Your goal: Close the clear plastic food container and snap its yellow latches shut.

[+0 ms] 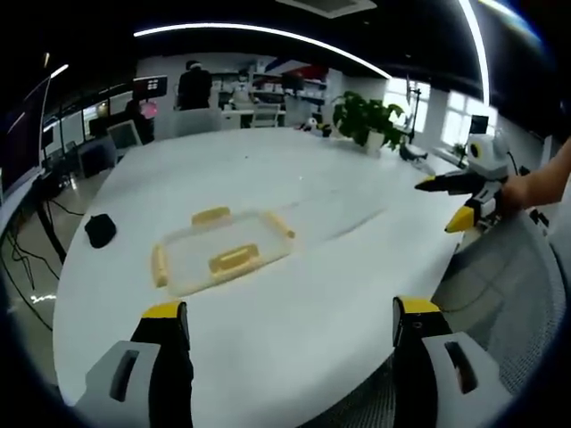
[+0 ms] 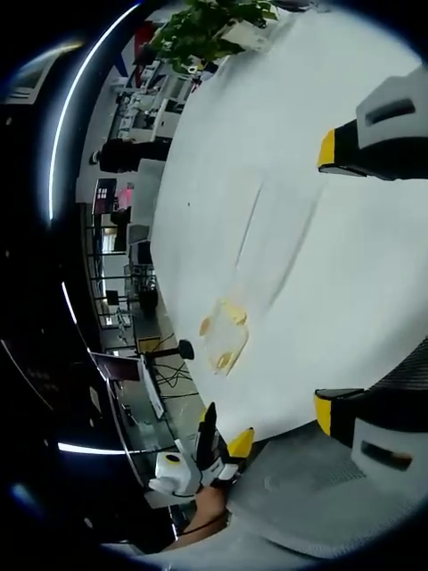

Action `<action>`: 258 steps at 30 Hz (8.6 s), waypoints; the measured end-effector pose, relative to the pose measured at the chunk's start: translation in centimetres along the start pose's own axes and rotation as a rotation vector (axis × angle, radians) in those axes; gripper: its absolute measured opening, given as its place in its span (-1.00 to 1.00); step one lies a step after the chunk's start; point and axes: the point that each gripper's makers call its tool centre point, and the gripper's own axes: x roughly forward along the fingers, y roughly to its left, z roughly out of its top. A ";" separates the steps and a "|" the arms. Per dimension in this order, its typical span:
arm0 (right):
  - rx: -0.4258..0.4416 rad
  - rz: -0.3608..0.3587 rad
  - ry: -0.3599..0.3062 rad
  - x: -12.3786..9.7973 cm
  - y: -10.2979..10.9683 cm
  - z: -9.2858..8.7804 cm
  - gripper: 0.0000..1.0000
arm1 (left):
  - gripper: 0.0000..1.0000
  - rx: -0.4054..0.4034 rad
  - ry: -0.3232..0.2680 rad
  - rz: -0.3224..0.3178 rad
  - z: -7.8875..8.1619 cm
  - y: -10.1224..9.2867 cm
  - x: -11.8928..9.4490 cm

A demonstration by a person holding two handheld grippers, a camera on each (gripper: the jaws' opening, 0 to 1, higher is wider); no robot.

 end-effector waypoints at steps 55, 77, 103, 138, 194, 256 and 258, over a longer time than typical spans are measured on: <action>-0.042 0.000 0.000 0.0 0.2 0.2 0.98 | 0.78 0.026 0.026 -0.020 -0.4 -0.4 0.1; -0.156 0.076 0.044 1.4 0.7 2.1 0.71 | 0.73 0.073 0.023 -0.040 1.1 0.0 0.4; -0.301 0.230 0.134 5.3 3.6 3.7 0.55 | 0.61 0.218 0.102 -0.076 1.0 2.3 1.3; -0.495 0.362 0.211 11.5 5.2 8.0 0.53 | 0.53 0.398 0.186 -0.141 1.7 8.5 2.4; -0.703 0.542 0.391 19.4 7.2 7.7 0.41 | 0.23 0.712 0.386 -0.295 0.3 13.9 5.5; -0.811 0.585 0.578 22.7 4.7 5.2 -0.26 | -0.26 0.750 0.528 -0.489 -0.8 15.4 7.9; -0.812 0.585 0.582 22.7 4.6 5.3 -0.27 | -0.26 0.747 0.531 -0.485 -0.8 15.4 7.9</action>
